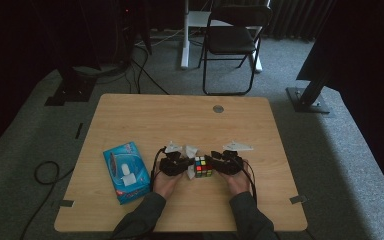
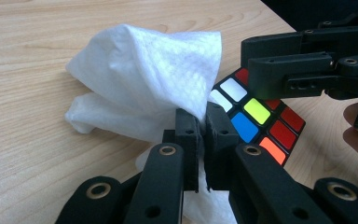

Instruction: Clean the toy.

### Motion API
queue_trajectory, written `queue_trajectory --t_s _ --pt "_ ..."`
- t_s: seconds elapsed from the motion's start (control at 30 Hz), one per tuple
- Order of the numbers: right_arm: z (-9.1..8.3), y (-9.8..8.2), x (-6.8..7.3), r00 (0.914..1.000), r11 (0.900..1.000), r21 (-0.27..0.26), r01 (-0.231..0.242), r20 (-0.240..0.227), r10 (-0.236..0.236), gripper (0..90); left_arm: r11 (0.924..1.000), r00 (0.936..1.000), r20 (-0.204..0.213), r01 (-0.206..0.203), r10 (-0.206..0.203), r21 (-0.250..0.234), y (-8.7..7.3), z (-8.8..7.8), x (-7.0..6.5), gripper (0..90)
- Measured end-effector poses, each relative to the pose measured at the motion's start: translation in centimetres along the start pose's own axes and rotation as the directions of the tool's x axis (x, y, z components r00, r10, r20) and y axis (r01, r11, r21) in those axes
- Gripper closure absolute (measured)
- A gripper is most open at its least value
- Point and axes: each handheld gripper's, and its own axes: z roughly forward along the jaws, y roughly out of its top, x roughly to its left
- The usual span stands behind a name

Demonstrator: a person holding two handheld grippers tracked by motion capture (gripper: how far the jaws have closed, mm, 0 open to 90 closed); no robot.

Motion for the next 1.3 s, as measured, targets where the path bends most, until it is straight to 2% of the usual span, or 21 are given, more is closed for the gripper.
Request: queue_trajectory --t_s 0.4,0.63,0.83,0.9,1.3 --pt "0.0 0.0 0.0 1.0 1.0 -0.001 0.0 -0.001 0.0 59.6 0.9998 1.0 -0.005 0.005 -0.005 0.02 -0.5 0.1 0.0 86.0" --pt "0.0 0.0 0.0 1.0 1.0 -0.002 0.0 -0.001 0.0 59.7 0.9983 0.9998 -0.014 0.014 -0.013 0.056 -1.4 1.0 0.2 86.0" --pt "0.0 0.0 0.0 1.0 1.0 -0.001 0.001 -0.001 -0.001 59.8 0.9954 0.9996 -0.029 0.002 0.001 0.096 -1.9 1.6 0.3 86.0" --pt "0.0 0.0 0.0 1.0 1.0 -0.002 0.001 0.0 -0.001 59.7 0.9957 0.9997 -0.024 0.011 -0.009 0.092 -2.1 1.7 0.5 85.9" --pt "0.0 0.0 0.0 1.0 1.0 -0.002 -0.001 -0.002 0.001 59.7 0.9946 0.9996 -0.029 0.007 -0.004 0.104 -1.9 1.7 0.4 85.8"
